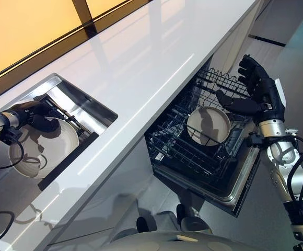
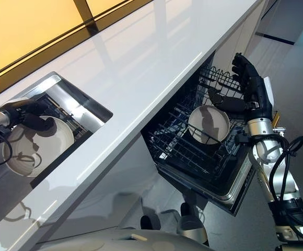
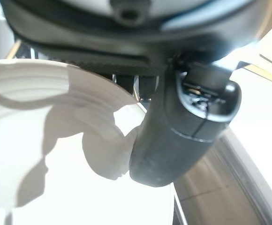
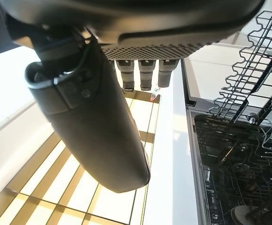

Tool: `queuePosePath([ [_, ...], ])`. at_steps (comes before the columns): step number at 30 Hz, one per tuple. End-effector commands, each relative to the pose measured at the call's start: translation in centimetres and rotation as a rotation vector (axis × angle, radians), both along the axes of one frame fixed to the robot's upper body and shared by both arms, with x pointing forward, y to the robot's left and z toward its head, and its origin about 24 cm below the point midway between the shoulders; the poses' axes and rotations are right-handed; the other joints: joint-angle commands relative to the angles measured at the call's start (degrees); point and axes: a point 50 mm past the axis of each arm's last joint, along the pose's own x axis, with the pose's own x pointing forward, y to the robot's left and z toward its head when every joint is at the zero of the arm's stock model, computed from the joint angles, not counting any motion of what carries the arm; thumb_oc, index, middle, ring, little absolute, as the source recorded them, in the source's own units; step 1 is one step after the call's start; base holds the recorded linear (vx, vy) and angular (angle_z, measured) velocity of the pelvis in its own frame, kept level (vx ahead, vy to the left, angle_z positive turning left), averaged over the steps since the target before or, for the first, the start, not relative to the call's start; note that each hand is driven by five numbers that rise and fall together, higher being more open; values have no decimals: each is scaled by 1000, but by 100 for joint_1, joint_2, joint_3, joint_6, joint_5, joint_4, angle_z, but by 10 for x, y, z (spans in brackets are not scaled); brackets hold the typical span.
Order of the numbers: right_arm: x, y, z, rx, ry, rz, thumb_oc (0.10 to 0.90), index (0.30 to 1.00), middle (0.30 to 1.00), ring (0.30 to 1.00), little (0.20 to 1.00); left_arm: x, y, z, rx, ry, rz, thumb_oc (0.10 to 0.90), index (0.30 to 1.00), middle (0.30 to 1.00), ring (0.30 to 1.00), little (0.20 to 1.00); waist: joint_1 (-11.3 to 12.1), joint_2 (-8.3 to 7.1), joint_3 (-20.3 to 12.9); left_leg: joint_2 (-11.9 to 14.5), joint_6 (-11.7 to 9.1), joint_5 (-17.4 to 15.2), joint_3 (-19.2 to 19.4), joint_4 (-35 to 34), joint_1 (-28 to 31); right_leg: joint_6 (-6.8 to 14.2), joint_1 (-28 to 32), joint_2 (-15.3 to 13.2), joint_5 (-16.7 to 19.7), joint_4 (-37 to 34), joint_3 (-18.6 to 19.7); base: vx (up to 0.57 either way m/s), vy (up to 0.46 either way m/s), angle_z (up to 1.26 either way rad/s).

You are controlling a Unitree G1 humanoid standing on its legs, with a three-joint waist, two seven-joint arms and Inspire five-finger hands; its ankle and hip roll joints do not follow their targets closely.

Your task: Pick up plates and place into dishwasher.

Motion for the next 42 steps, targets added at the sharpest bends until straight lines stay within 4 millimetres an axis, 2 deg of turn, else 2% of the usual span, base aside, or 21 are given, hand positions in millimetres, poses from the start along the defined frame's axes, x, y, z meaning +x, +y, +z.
queuePosePath([
  [1, -2, 3, 74, -66, -322, 38, 800, 900, 900, 900, 900, 1, -10, 8, -102, 29, -92, 100, 300, 300, 300, 200, 185, 119, -390, -525, 313, -400, -403, 13, -76, 216, 156, 371, -350, 103, -314, 0, 0, 0],
  [8, -1, 3, 77, -68, -334, 27, 800, 900, 900, 900, 900, 4, -12, 20, -105, -35, -115, 100, 300, 300, 300, 200, 231, 100, -406, -529, 300, -383, -451, 13, -80, 212, 182, 368, -346, 80, -359, 0, 0, 0],
  [13, -3, 2, 83, -73, -364, 21, 800, 900, 900, 900, 900, 6, -21, 30, -108, -82, -172, 100, 300, 300, 300, 200, 270, 85, -414, -524, 301, -380, -474, 13, -86, 201, 188, 367, -352, 79, -390, -6, -3, 0],
  [17, -6, 1, 93, -82, -419, 10, 800, 900, 900, 900, 900, 7, -27, 50, -62, -212, -200, 100, 300, 300, 300, 200, 320, 56, -426, -520, 296, -381, -513, 13, -86, 196, 208, 368, -364, 77, -421, -8, -6, 0],
  [20, -10, 2, 109, -93, -506, -10, 800, 900, 900, 900, 900, 6, -23, 82, 93, -447, -151, 100, 300, 300, 300, 200, 382, 26, -451, -516, 290, -388, -548, 13, -80, 185, 231, 367, -380, 75, -470, -15, -16, 2],
  [21, -10, 3, 110, -94, -512, -11, 800, 900, 900, 900, 900, 6, -22, 83, 99, -455, -147, 100, 300, 300, 300, 200, 378, 25, -449, -516, 288, -387, -550, 13, -80, 185, 231, 366, -382, 76, -474, 0, 0, 0],
  [25, -15, 10, 132, -90, -636, 3, 800, 900, 900, 900, 900, -5, -15, 132, 374, -788, -43, 100, 300, 300, 300, 200, 449, -19, -498, -522, 271, -383, -616, 13, -100, 157, 245, 367, -388, 67, -518, 0, 0, 0],
  [26, -15, 11, 134, -88, -642, 9, 800, 900, 900, 900, 900, -6, -15, 138, 410, -833, -32, 100, 300, 300, 300, 200, 450, -23, -503, -522, 268, -384, -618, 13, -101, 156, 246, 365, -391, 67, -525, 0, 0, 0],
  [28, -17, 13, 139, -86, -670, 37, 800, 900, 900, 900, 900, -16, -18, 163, 505, -998, -5, 100, 300, 300, 300, 200, 493, -39, -532, -515, 252, -377, -622, 13, -111, 147, 250, 349, -397, 66, -563, -21, -4, 3],
  [30, -20, 14, 139, -76, -678, 79, 800, 900, 900, 900, 900, -26, -28, 179, 551, -1153, -6, 100, 300, 300, 300, 200, 567, -74, -564, -512, 246, -378, -645, 13, -122, 137, 259, 339, -407, 60, -604, -27, -15, 5],
  [33, -23, 21, 135, -82, -676, 141, 800, 900, 900, 900, 900, -40, -41, 185, 606, -1312, -15, 100, 300, 300, 300, 200, 640, -121, -596, -511, 239, -391, -690, 13, -120, 121, 285, 328, -434, 63, -654, -7, -8, 2],
  [37, -19, 42, 139, -45, -658, 290, 800, 900, 900, 900, 900, -53, -70, 185, 692, -1548, -88, 100, 300, 300, 300, 200, 744, -224, -667, -502, 210, -404, -752, 13, -102, 83, 330, 312, -471, 81, -760, -8, -31, 10],
  [42, -9, 64, 138, 48, -582, 462, 800, 900, 900, 900, 900, -58, -92, 185, 709, -1720, -163, 100, 300, 300, 300, 200, 796, -278, -725, -509, 191, -405, -814, 13, -92, 61, 359, 297, -492, 94, -826, -2, -20, 12],
])
